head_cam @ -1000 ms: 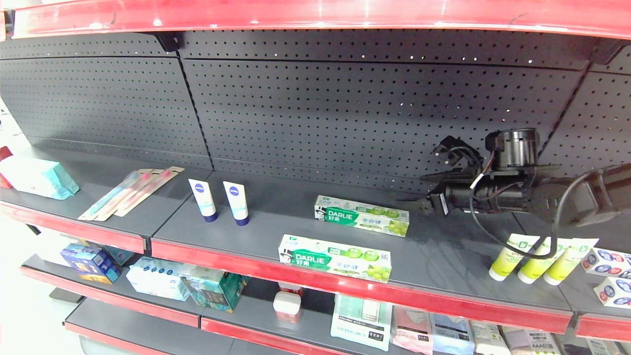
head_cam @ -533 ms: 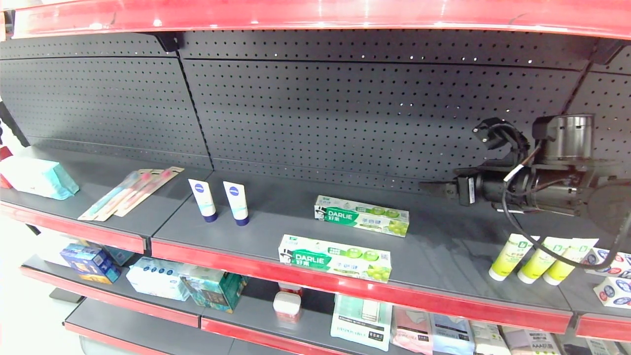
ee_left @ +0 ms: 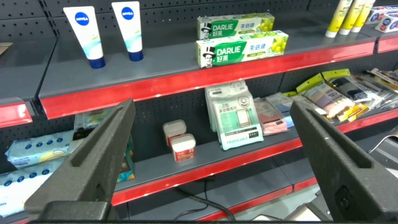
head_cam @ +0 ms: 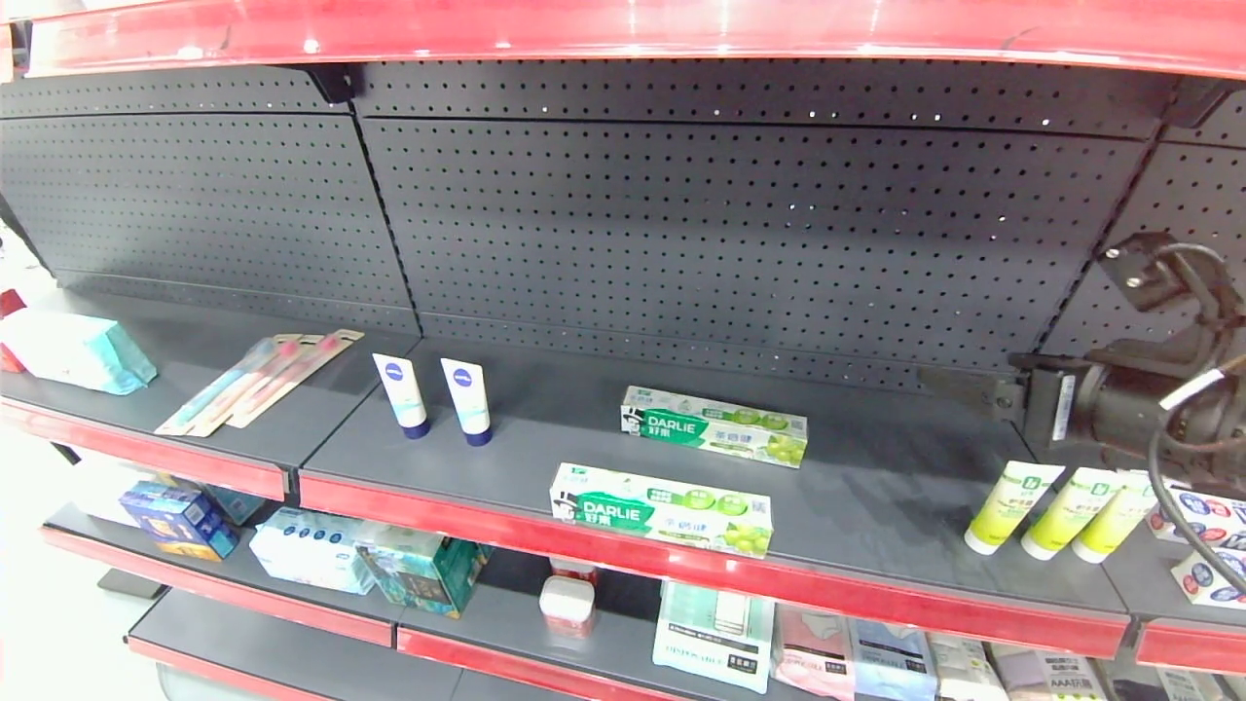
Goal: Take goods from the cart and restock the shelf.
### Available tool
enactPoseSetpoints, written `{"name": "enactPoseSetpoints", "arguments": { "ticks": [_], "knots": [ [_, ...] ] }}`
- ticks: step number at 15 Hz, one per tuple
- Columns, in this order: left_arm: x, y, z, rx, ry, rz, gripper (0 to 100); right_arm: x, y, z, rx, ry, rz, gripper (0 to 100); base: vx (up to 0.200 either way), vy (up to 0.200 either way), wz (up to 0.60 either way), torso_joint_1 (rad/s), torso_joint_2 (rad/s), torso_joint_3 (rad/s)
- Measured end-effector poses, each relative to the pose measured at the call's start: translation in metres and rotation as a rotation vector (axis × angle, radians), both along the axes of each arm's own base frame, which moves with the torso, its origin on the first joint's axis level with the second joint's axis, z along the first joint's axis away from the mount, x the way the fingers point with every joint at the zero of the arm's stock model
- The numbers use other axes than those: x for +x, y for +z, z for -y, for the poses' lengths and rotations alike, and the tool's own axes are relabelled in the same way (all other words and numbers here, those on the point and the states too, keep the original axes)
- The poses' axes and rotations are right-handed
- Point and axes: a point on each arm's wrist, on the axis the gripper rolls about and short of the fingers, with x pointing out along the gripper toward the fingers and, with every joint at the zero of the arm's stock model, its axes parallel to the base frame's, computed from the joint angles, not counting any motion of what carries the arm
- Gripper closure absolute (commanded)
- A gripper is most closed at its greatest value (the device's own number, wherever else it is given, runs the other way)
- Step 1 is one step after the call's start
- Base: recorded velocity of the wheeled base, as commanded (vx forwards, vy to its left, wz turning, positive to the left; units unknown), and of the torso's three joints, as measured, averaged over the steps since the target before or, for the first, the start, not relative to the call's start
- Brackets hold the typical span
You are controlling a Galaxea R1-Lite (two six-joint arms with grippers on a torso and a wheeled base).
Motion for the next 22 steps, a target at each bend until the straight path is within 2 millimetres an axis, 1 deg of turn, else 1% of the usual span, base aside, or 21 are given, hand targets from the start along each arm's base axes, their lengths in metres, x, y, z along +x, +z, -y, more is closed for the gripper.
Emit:
{"name": "enactPoseSetpoints", "arguments": {
  "ticks": [4,6,8,10,12,14,16,19,21,22],
  "knots": [
    [0.000,0.000,0.000,-0.001,0.000,0.000,0,-0.056,0.002,0.009,0.010,-0.003,0.079,0,0.000,0.000,0.00,0.000,0.00,0.000],
    [0.000,0.000,0.000,0.000,0.000,0.000,0,-0.085,0.000,0.017,0.009,-0.033,0.125,0,0.000,0.000,0.00,0.000,0.00,0.000],
    [0.000,0.000,0.000,0.000,0.000,0.000,0,-0.117,-0.007,0.025,0.003,-0.080,0.144,0,0.000,0.000,0.00,0.000,0.00,0.000],
    [0.000,0.000,0.000,0.000,0.000,0.000,0,-0.147,-0.018,0.032,-0.028,-0.153,0.113,0,0.000,0.000,0.00,0.000,0.00,0.000],
    [0.000,0.000,0.000,-0.001,0.000,0.000,0,-0.172,-0.026,0.036,-0.058,-0.211,0.124,0,0.000,0.000,0.00,0.000,0.00,0.000],
    [0.000,0.000,0.000,0.000,-0.001,0.000,0,-0.191,-0.033,0.037,-0.077,-0.246,0.178,0,0.000,0.000,0.00,0.000,0.00,0.000],
    [0.000,0.000,0.000,0.000,0.000,0.000,0,-0.210,-0.048,0.037,-0.078,-0.237,0.215,0,0.000,0.000,0.00,0.000,0.00,0.000],
    [0.000,0.000,0.000,0.000,0.000,0.000,0,-0.235,-0.083,0.036,-0.089,-0.205,0.201,0,0.000,0.000,0.00,0.000,0.00,0.000],
    [0.000,0.000,0.000,0.000,0.000,0.000,0,-0.243,-0.107,0.037,-0.096,-0.204,0.202,0,0.000,0.000,0.00,0.000,0.00,0.000],
    [0.000,0.000,0.000,0.000,0.000,0.000,0,-0.245,-0.112,0.037,-0.086,-0.217,0.209,0,0.000,0.000,0.00,0.000,0.00,0.000]
  ]
}}
